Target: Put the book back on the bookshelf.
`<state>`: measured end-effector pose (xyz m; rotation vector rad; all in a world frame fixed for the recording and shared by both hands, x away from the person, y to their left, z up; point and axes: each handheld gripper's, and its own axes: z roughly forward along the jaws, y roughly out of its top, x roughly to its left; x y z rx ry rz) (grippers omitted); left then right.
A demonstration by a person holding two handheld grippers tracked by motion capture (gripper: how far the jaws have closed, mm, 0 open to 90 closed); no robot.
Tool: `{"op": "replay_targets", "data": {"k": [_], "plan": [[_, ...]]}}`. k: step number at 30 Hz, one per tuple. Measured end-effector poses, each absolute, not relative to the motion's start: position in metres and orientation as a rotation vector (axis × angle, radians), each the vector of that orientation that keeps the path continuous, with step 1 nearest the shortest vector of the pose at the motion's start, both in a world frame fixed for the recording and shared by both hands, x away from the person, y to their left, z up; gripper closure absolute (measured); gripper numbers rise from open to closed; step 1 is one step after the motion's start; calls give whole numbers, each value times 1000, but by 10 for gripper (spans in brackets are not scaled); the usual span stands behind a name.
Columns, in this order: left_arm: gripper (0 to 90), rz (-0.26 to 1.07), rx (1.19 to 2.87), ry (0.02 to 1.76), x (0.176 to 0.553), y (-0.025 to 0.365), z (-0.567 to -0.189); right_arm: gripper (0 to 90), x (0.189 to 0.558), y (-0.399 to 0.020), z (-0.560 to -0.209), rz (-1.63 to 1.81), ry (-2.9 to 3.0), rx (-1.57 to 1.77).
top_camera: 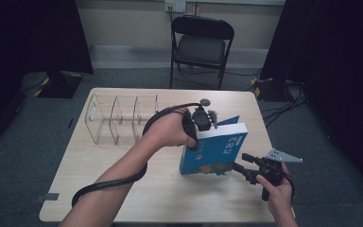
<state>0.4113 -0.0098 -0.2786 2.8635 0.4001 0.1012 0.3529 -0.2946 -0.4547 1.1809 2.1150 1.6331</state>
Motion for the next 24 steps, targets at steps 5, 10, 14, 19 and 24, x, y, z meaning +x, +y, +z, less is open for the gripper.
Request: {"op": "replay_targets", "data": {"k": [5,10,14,19,24], "plan": [[618,4,2840,549,410,4,-275,254,355,-301,-464,1583,2127,1218],[618,22,2866,670,407,26,-272,249,353,-297,-472,1493,2176,1223],[616,16,2872,686,406,41,-278,236,354,-292,-475,1394,2214,1219],[607,39,2878,630,403,42,-279,202,353,-283,-486,1210,2295,1183],[547,132,2932,537,405,39,-280,176,352,-282,-492,1117,2323,1161]]}}
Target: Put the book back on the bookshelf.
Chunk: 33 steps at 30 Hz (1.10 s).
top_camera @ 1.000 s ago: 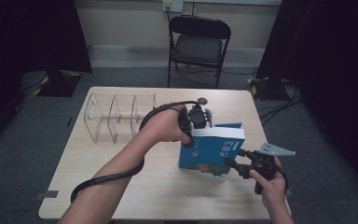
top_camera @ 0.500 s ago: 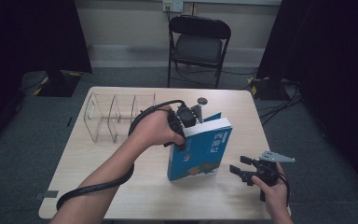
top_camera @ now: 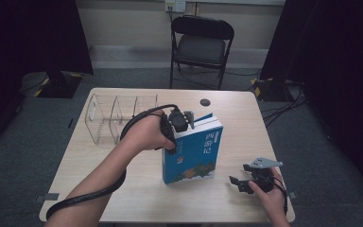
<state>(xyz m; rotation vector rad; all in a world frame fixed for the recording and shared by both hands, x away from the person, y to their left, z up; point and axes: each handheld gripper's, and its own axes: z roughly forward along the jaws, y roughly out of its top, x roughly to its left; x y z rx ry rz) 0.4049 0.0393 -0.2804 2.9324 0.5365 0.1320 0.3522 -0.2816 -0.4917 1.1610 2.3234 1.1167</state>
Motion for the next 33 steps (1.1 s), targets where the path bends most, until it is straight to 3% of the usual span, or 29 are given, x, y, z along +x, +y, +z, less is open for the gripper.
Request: {"op": "replay_targets", "data": {"k": [9,11,16,20,33], "plan": [[509,82,2938,560,413,37,-286,173,351,-283,-498,1053,2336,1155],[559,8,2917,589,411,34,-285,173,350,-282,-499,1041,2326,1137],[563,49,2931,617,406,28,-285,164,350,-280,-500,1023,2328,1120],[591,6,2895,717,408,31,-285,164,350,-280,-500,1024,2328,1120],[615,10,2899,598,394,47,-286,161,350,-280,-500,1023,2330,1119]]}}
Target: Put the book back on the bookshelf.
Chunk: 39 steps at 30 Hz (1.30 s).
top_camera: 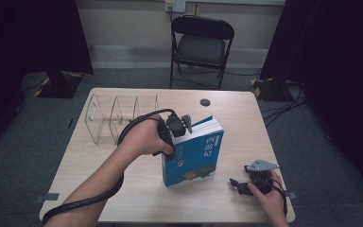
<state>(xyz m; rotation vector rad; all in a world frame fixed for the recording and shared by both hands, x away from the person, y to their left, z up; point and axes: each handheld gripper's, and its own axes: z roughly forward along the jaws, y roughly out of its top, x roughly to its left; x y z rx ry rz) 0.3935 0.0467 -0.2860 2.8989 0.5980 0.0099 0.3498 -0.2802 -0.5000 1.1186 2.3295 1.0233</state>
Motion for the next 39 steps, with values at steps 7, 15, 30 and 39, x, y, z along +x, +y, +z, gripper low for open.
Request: {"op": "replay_targets", "data": {"k": [7,15,30,39], "plan": [[615,8,2895,607,389,46,-286,161,350,-280,-500,1023,2330,1119],[611,11,2888,658,393,46,-286,161,350,-280,-500,1024,2329,1119],[609,3,2937,621,392,41,-286,158,350,-280,-500,1022,2333,1116],[593,0,2913,657,396,37,-297,158,350,-280,-500,1022,2334,1117]]}}
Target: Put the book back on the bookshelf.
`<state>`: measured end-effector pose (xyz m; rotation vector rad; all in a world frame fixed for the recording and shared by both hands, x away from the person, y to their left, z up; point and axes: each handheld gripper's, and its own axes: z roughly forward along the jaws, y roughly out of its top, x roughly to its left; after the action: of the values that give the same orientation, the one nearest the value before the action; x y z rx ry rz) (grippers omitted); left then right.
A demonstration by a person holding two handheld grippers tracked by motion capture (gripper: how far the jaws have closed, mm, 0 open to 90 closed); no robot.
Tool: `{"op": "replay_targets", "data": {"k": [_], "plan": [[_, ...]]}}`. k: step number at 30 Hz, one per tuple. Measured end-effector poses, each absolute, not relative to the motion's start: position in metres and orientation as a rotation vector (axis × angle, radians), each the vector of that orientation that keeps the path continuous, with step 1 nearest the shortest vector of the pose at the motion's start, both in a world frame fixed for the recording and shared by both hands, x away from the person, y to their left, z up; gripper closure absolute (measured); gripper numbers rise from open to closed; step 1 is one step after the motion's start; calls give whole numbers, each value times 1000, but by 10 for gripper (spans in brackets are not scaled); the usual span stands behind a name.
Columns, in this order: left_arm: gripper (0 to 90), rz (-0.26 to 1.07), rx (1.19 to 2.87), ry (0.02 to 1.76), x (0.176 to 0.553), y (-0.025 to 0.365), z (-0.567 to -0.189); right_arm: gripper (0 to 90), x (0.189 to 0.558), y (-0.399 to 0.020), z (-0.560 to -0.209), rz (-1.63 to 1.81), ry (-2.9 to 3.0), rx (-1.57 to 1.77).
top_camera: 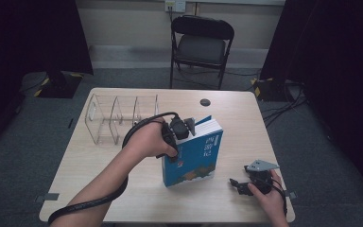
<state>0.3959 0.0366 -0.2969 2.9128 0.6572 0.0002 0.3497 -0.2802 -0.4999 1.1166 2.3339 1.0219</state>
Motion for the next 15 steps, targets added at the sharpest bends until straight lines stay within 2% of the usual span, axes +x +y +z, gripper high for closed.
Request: {"op": "replay_targets", "data": {"k": [15], "plan": [[602,16,2912,660,395,36,-297,157,350,-280,-500,1023,2333,1117]]}}
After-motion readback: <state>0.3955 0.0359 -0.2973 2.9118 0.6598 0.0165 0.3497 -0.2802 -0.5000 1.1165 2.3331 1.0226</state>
